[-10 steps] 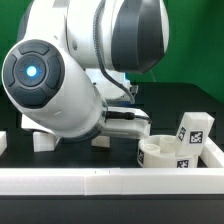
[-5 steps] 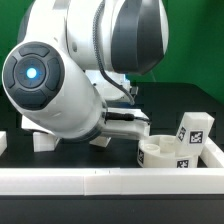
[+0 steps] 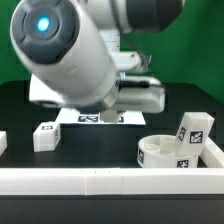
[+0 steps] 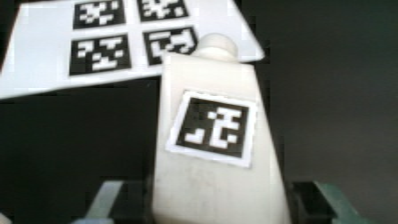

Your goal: Assemble stool

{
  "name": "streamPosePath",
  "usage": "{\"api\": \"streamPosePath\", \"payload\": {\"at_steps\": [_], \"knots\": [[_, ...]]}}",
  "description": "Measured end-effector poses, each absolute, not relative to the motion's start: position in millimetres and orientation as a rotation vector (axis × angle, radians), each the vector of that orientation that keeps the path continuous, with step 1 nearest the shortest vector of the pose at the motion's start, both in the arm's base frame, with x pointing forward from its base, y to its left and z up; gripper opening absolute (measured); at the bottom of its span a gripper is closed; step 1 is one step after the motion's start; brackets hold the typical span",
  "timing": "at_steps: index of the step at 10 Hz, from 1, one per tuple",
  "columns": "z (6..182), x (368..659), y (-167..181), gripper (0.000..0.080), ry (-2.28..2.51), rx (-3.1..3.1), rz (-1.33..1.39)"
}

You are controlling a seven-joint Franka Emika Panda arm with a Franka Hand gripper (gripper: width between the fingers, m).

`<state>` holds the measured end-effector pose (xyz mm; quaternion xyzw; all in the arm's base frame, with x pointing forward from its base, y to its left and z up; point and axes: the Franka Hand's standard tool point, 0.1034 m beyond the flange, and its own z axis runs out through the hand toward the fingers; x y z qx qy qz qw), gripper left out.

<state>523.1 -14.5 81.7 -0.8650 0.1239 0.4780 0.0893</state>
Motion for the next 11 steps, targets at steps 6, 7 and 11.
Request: {"api": "streamPosePath", "payload": {"at_steps": [6, 7, 11], "knots": [[94.1, 543.9, -7.2, 0.0324, 0.362, -2.639, 1.298], [100.4, 558.7, -2.4, 0.0324, 0.332, -2.695, 1.184], [114.2, 578.9, 5.2, 0.0324, 0.370, -2.859, 0.739]]}}
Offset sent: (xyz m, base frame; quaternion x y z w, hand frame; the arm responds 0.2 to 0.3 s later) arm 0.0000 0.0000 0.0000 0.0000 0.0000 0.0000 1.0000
